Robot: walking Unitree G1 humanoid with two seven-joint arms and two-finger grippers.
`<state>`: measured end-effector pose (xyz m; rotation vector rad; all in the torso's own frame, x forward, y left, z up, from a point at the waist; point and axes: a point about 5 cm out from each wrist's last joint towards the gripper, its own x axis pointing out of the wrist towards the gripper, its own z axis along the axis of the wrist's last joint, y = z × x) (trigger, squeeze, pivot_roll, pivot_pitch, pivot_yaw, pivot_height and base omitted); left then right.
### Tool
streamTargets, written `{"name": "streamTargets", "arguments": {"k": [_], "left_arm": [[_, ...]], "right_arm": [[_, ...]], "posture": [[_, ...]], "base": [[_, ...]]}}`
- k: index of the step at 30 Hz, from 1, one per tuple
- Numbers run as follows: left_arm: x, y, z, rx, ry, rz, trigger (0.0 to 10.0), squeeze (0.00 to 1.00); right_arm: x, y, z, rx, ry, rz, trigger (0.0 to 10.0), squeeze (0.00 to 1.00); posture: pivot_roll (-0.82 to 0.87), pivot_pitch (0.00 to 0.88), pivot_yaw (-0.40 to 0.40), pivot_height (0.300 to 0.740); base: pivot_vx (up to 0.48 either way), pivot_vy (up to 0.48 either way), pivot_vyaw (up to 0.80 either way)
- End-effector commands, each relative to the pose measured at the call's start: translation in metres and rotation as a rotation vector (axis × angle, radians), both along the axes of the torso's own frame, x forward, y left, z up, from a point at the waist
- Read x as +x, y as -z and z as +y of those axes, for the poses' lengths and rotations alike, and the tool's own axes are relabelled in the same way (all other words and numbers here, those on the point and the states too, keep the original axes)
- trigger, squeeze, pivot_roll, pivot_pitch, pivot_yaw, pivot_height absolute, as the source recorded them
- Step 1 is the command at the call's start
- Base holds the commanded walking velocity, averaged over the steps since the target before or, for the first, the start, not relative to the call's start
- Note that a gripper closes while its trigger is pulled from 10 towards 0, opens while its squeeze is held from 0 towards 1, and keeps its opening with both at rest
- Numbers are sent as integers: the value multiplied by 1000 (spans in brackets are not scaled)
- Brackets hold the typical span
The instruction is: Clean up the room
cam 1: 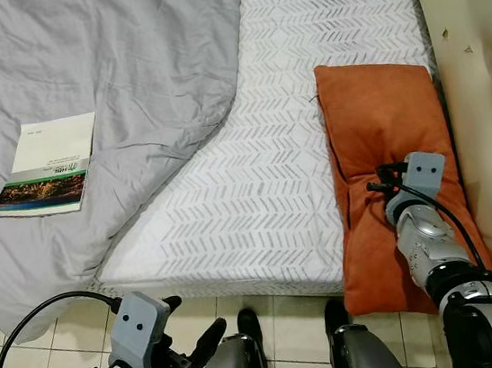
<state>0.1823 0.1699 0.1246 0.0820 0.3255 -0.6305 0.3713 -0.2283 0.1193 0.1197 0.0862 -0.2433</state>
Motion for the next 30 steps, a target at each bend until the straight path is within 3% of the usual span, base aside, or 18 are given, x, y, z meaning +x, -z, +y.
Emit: {"name": "streamTargets", "arguments": {"k": [1, 3, 7, 12, 17, 19, 22, 24, 27, 29, 30], "left_arm": [[-4, 5, 0, 6, -8, 32, 10000, 0], [-4, 6, 0, 6, -8, 32, 10000, 0], [-3, 6, 0, 6, -10, 26, 10000, 0], [-2, 6, -1, 5, -12, 23, 10000, 0], [-2, 5, -1, 5, -16, 18, 10000, 0], [-2, 5, -1, 4, -24, 14, 10000, 0], [-2, 5, -1, 3, -27, 13, 10000, 0], [-3, 6, -1, 0, -32, 14, 10000, 0], [-4, 6, -1, -2, -36, 16, 10000, 0], [-5, 7, -1, -1, -40, 19, 10000, 0], [-5, 7, -1, -1, -40, 19, 10000, 0]], "right_arm": [[-18, 27, -23, -29, 102, 129, 0, 0], [-18, 26, -25, -38, 111, 128, 0, 0], [-24, 20, -44, -136, 226, 114, 0, 0], [-28, 4, -68, -104, 416, 33, 0, 0], [-28, -9, -82, -127, 476, 8, 0, 0], [-26, -22, -90, -269, 452, 13, 0, 0], [-26, -26, -93, -331, 444, 19, 0, 0], [-29, -32, -102, -447, 438, 34, 0, 0], [-30, -34, -105, -519, 418, 54, 0, 0], [-28, -32, -100, -693, 328, 98, 0, 0], [-28, -32, -100, -693, 328, 98, 0, 0]], "posture": [[108, 597, 146, 740], [108, 597, 146, 740], [112, 596, 148, 740], [116, 598, 150, 740], [117, 595, 145, 740], [113, 596, 136, 740], [114, 596, 136, 740], [112, 597, 128, 740], [112, 600, 125, 740], [112, 601, 125, 740], [112, 601, 125, 740]], "base": [[0, 0, 0], [0, 0, 0], [0, 0, 0], [0, 0, 0], [0, 0, 0], [0, 0, 0], [0, 0, 0], [0, 0, 0], [0, 0, 0], [0, 0, 0], [0, 0, 0]]}}
